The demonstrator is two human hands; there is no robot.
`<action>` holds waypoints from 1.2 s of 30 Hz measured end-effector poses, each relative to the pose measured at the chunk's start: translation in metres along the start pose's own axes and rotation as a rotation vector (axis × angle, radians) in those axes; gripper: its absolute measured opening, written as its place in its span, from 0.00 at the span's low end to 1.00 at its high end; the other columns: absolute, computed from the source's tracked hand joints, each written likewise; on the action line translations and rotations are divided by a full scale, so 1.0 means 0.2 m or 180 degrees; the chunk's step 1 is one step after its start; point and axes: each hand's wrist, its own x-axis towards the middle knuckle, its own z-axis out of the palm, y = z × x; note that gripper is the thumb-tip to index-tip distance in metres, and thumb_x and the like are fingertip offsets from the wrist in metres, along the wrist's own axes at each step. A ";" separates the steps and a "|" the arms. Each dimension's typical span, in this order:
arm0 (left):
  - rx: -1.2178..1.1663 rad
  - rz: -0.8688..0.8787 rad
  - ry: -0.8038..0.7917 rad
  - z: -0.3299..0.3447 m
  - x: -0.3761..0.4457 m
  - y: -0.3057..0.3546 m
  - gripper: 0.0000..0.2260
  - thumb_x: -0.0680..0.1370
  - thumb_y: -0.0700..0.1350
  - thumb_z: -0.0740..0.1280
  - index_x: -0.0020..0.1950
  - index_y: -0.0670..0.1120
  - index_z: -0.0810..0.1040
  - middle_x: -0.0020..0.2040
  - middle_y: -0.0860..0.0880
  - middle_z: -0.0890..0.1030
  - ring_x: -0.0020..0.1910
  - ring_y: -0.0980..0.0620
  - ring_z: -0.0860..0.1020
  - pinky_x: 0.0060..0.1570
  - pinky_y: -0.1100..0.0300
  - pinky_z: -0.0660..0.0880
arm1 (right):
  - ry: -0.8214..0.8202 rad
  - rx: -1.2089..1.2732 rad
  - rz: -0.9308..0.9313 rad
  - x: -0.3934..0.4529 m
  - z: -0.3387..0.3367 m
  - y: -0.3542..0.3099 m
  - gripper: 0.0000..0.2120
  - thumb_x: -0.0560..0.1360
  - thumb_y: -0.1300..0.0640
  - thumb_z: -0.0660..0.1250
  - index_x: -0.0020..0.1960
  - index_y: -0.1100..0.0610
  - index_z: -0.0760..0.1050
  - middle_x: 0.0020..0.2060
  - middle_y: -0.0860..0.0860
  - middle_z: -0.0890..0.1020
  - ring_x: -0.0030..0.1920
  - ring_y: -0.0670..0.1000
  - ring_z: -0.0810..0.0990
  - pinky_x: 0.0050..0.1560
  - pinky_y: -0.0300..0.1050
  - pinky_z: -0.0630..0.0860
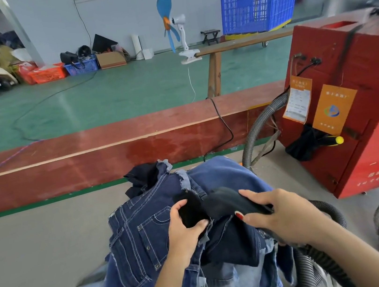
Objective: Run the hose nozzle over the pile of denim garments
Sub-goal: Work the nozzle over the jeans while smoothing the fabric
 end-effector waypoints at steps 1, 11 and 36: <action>0.0002 -0.0001 0.0005 0.00 0.00 0.00 0.27 0.69 0.36 0.76 0.57 0.61 0.71 0.58 0.55 0.78 0.55 0.60 0.77 0.46 0.68 0.74 | -0.0015 -0.0085 -0.0032 0.00 0.01 -0.02 0.26 0.72 0.36 0.65 0.69 0.29 0.63 0.26 0.27 0.73 0.29 0.33 0.74 0.37 0.35 0.71; 0.0081 -0.0022 0.0054 0.00 0.01 0.00 0.27 0.69 0.38 0.76 0.58 0.61 0.70 0.58 0.55 0.78 0.55 0.58 0.77 0.47 0.67 0.73 | 0.0193 -0.0087 -0.0119 0.10 0.02 -0.10 0.27 0.75 0.36 0.62 0.72 0.31 0.59 0.52 0.37 0.81 0.42 0.43 0.77 0.38 0.38 0.71; 0.0034 0.0050 0.0021 0.00 0.00 -0.02 0.28 0.69 0.37 0.76 0.58 0.63 0.70 0.59 0.55 0.78 0.57 0.59 0.76 0.56 0.58 0.75 | 0.0006 -0.0232 -0.0003 0.02 0.01 -0.07 0.27 0.73 0.36 0.64 0.70 0.29 0.61 0.55 0.37 0.81 0.49 0.43 0.78 0.43 0.38 0.72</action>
